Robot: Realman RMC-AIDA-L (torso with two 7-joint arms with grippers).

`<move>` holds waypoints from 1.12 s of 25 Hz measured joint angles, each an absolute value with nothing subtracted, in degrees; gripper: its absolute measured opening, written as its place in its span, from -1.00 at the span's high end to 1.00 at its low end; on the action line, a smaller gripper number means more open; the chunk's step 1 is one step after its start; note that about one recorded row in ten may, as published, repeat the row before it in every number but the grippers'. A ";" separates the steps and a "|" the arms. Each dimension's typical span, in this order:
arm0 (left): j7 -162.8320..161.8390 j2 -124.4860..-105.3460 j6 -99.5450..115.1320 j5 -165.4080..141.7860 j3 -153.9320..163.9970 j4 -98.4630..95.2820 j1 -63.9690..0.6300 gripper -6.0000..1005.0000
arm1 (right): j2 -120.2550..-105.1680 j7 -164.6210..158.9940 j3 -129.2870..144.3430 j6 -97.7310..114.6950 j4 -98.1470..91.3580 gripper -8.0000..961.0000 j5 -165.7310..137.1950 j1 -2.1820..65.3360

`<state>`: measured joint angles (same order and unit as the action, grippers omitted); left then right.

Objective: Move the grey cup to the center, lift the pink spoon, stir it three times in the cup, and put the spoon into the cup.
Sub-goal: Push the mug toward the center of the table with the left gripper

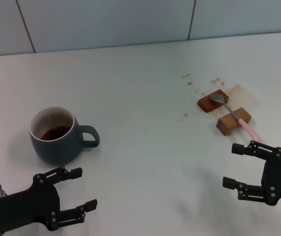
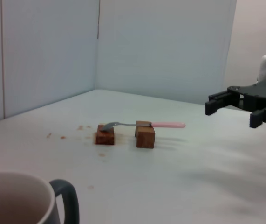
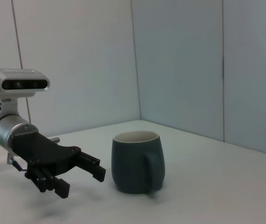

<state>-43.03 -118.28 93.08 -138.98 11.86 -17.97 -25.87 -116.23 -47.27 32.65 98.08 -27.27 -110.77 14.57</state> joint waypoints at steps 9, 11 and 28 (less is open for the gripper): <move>-43.46 -118.23 94.42 -138.67 11.63 -17.91 -25.91 -0.65 | -116.82 -46.29 32.65 97.48 -26.23 -0.70 -110.81 14.97; -43.46 -118.22 94.46 -138.65 11.63 -17.92 -25.86 -0.65 | -116.82 -46.14 32.64 97.47 -26.01 -0.70 -110.81 15.06; -42.64 -118.30 95.07 -138.51 11.27 -17.93 -25.67 -0.21 | -117.16 -45.78 32.60 97.37 -25.66 -0.70 -110.77 14.85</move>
<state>-42.64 -118.30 95.07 -138.51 11.27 -17.93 -25.67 -117.16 -45.78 32.60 97.37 -25.66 -110.77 14.85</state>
